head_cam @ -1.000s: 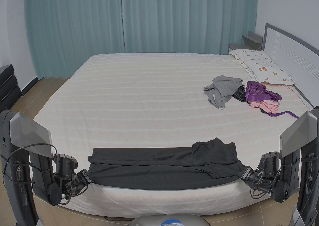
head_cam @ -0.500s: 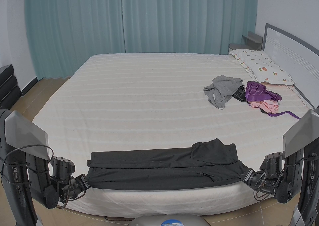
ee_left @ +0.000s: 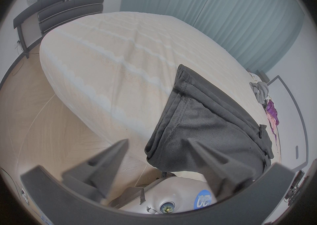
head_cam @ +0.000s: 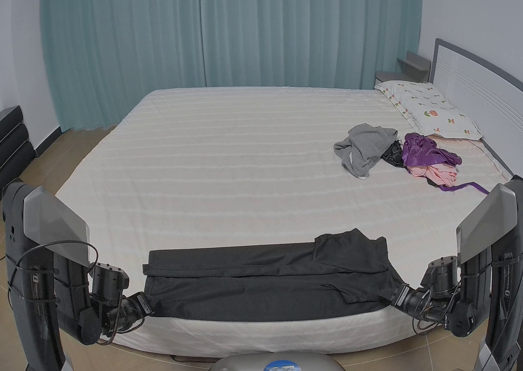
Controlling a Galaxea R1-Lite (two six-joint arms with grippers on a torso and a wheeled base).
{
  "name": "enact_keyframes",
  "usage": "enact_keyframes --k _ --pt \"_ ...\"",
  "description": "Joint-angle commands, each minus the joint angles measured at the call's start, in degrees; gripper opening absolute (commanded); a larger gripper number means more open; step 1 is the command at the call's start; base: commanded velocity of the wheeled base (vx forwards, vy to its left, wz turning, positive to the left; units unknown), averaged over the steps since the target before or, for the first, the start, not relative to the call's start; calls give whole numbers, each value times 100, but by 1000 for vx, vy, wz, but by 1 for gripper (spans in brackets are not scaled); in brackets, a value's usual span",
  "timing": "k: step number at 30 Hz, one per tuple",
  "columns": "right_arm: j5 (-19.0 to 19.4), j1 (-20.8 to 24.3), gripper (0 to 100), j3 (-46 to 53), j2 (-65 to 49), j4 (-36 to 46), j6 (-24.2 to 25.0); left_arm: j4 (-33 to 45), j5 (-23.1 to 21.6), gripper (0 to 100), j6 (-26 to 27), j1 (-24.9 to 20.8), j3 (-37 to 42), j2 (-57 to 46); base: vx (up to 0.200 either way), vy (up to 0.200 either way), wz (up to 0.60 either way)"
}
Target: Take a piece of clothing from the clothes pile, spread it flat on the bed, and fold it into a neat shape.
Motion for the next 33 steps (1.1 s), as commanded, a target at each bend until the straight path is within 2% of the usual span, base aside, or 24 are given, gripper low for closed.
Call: enact_keyframes --k 1,9,12,16,17,19,22,29,30,33 --pt "-1 -110 100 117 -489 -87 15 -13 -1 100 -5 127 -7 -180 0 0 0" --pt "26 -549 100 214 -1517 -78 -2 75 -159 100 -40 514 -508 -875 0 0 0" --pt "263 -708 100 135 -1543 -78 24 242 -291 100 -40 584 -1088 -787 0 0 0" --pt "439 -778 100 29 -1491 -78 68 1051 -651 100 -49 690 -1941 -690 0 0 0" --pt "439 -778 100 29 -1491 -78 68 1051 -651 100 -49 690 -1941 -690 0 0 0" --pt "448 -778 100 29 -1464 -78 68 1894 -853 100 -93 716 -2494 -699 0 0 0" --pt "448 -769 100 29 -1420 -78 68 2448 -906 100 -207 707 -2864 -673 0 0 0" --pt "448 -716 100 -58 -1209 -78 77 2659 -915 100 -225 646 -2802 -611 0 0 0" --pt "456 -716 100 -102 -1174 -78 77 2659 -915 0 -216 619 -2741 -611 0 0 0" --pt "448 -690 100 -164 -1086 -78 77 2659 -897 0 -225 523 -2653 -585 0 0 0"
